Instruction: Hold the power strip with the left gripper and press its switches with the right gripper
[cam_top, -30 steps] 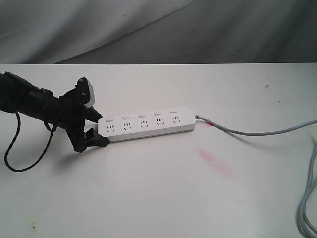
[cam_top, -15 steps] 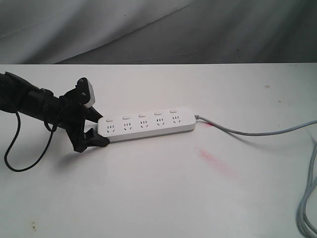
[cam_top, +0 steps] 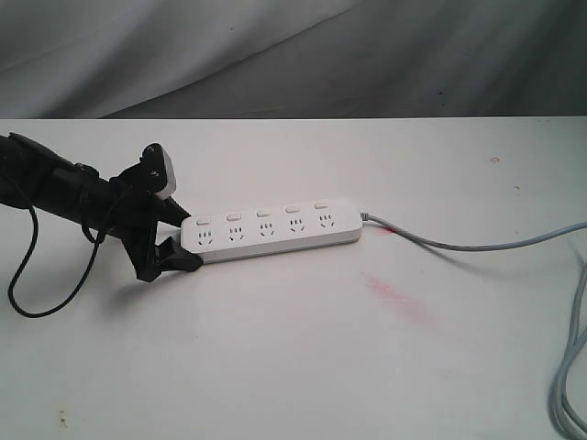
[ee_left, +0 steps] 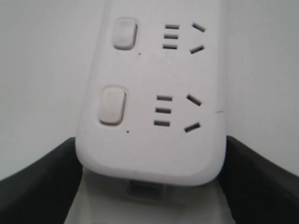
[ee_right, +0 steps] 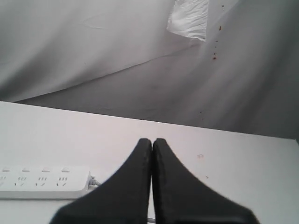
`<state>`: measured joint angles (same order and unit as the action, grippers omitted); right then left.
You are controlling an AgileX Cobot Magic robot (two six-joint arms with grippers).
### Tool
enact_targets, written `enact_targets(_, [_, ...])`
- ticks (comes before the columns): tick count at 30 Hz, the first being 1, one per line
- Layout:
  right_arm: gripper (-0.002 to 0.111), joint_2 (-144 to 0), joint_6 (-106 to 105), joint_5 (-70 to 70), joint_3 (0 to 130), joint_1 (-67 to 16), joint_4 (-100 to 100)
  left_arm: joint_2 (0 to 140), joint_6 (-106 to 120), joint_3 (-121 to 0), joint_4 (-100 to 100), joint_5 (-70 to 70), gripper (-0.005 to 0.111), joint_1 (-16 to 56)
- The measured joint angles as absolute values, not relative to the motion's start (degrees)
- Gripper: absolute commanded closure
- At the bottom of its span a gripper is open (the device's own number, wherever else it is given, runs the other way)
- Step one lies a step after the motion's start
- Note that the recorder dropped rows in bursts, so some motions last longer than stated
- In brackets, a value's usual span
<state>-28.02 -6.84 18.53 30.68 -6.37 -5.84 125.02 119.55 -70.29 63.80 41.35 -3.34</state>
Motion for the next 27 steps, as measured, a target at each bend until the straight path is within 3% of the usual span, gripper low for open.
enact_targets(8, [0.108,-40.09,4.31,30.95,40.28,-9.56,-5.75,125.02,119.55,-70.29,63.8,41.35,0.049,-3.34])
enact_targets(18, [0.108,-57.35,-9.96,40.84,52.21,-24.52,-11.06,125.02,119.55,-70.29,63.8,41.35,0.049,-3.34])
enact_targets(27, [0.108,-77.37,-29.31,41.32,65.16,-26.03,-23.79,125.02,119.55,-70.29,63.8,41.47,0.049,-3.34])
